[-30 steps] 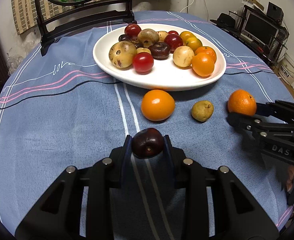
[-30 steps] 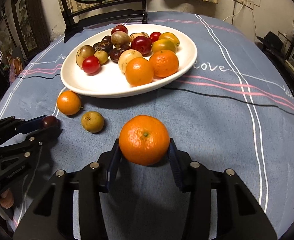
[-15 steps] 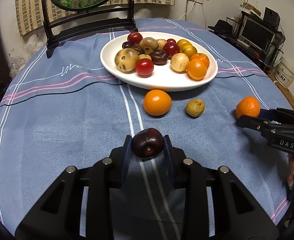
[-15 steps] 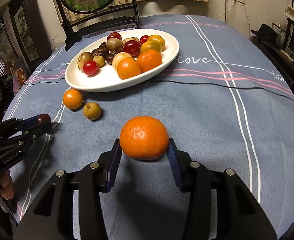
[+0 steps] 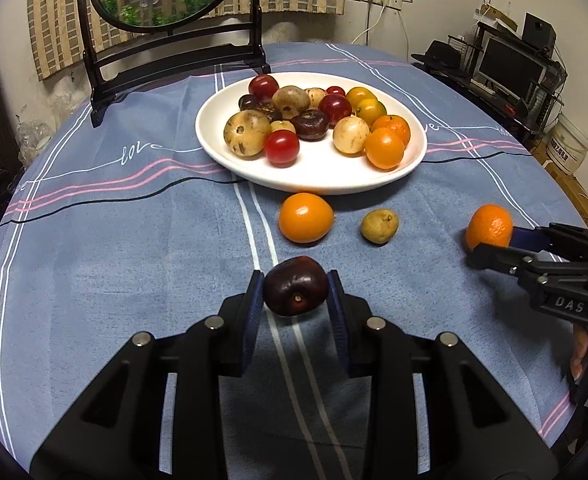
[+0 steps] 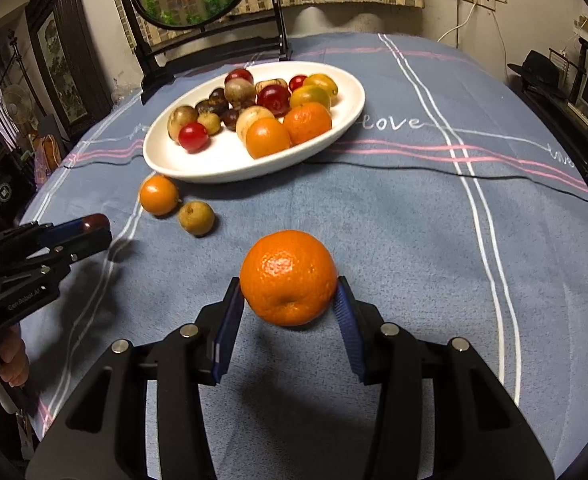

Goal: Organize fruits
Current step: 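Lift the plum and mandarin and move them toward the white plate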

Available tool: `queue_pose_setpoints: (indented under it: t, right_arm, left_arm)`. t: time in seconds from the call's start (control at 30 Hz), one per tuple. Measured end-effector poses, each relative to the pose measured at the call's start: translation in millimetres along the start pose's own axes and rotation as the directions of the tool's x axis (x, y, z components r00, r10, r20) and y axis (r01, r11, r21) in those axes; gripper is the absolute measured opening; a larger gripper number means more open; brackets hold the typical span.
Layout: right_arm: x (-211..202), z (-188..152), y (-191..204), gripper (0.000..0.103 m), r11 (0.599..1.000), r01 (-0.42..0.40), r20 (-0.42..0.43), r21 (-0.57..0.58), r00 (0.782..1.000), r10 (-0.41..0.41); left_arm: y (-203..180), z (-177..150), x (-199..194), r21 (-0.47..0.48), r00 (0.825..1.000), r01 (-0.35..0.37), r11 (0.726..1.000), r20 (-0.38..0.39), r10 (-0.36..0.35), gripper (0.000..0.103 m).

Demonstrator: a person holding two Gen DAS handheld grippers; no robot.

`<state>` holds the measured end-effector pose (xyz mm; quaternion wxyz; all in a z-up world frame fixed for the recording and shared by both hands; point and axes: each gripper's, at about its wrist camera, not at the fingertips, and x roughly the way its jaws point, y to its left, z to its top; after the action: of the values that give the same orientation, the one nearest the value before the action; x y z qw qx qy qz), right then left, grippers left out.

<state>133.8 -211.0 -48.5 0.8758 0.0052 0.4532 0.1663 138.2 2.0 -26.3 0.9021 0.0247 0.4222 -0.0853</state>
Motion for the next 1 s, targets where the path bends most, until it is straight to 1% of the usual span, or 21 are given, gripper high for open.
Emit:
queue_pose_setpoints:
  t: [0.17, 0.23, 0.33, 0.6, 0.73, 0.83, 0.93, 1.0]
  right_arm:
    - [3.5, 1.3, 0.4, 0.046, 1.000, 0.008, -0.003, -0.010, 1.000, -0.008]
    - [6.2, 3.7, 1.7, 0.049, 1.000, 0.019, -0.008, -0.015, 1.000, -0.020]
    - [11.0, 9.5, 2.9, 0.049, 0.999, 0.028, -0.012, -0.017, 1.000, -0.029]
    - [26.1, 20.0, 6.6, 0.051, 0.996, 0.082, -0.027, -0.026, 0.996, -0.083]
    - [29.4, 24.3, 5.9, 0.055, 0.996, 0.091, -0.023, -0.018, 0.996, -0.092]
    - [31.9, 28.4, 5.7, 0.056, 0.995, 0.099, -0.025, -0.014, 0.995, -0.100]
    - [31.2, 28.6, 9.2, 0.056, 0.994, 0.104, -0.010, -0.033, 0.994, -0.104]
    - [28.4, 27.5, 11.2, 0.049, 0.994, 0.103, 0.011, -0.040, 0.995, -0.103]
  left_arm:
    - [-1.1, -1.0, 4.2, 0.000, 1.000, 0.003, 1.000, -0.010, -0.003, 0.032]
    - [-1.3, -1.0, 5.2, -0.002, 1.000, 0.005, 1.000, -0.014, -0.005, 0.032]
    - [-2.6, -1.2, 5.8, -0.001, 1.000, 0.009, 1.000, -0.018, -0.009, 0.032]
    - [-2.3, -1.4, 5.8, -0.003, 1.000, 0.014, 1.000, -0.022, -0.014, 0.032]
    - [-2.9, -2.0, 7.3, -0.003, 0.999, 0.019, 1.000, -0.027, -0.019, 0.032]
    - [-3.0, -2.4, 8.2, -0.007, 0.999, 0.021, 1.000, -0.031, -0.021, 0.032]
    - [-3.9, -2.6, 8.4, -0.006, 0.999, 0.023, 1.000, -0.031, -0.023, 0.032]
    - [-4.2, -2.7, 8.7, -0.006, 0.999, 0.024, 1.000, -0.034, -0.024, 0.032]
